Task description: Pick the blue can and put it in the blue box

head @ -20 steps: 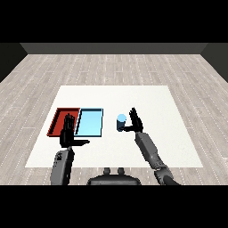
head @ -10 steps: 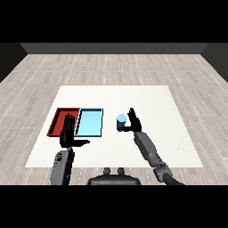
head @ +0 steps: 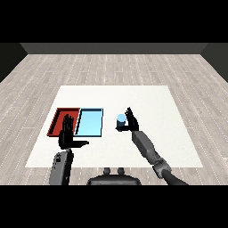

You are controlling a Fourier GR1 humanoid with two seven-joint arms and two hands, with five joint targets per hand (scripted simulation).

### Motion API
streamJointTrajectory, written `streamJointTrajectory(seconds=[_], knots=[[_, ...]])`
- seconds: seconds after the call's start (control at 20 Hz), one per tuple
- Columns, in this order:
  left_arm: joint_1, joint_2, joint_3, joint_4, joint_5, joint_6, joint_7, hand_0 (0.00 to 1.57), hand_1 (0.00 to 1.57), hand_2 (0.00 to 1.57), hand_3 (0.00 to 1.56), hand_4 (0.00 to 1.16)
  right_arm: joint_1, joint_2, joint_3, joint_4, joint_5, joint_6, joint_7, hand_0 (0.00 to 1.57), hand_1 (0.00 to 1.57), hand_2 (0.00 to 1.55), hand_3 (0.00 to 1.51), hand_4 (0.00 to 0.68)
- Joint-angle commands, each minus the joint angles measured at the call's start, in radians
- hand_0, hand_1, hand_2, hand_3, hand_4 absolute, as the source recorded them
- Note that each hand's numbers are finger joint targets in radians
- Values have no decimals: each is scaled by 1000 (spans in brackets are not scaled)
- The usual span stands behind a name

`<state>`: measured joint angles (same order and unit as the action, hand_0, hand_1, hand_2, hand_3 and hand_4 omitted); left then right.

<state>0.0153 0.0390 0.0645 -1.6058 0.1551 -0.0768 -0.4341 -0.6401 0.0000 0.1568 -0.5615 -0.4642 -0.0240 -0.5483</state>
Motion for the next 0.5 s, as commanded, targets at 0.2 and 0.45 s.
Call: streamJointTrajectory(seconds=[0.2, 0.45], knots=[[-18, 10, 8, 18, 6, -15, -8, 0, 0, 0, 0, 0, -75, 0, 98, 128, -119, -21, -60, 0, 0, 0, 0, 0], [62, 3, -4, -21, 1, -29, -43, 0, 0, 0, 0, 0, -100, 0, 125, 176, -131, 11, -76, 0, 0, 0, 0, 0]])
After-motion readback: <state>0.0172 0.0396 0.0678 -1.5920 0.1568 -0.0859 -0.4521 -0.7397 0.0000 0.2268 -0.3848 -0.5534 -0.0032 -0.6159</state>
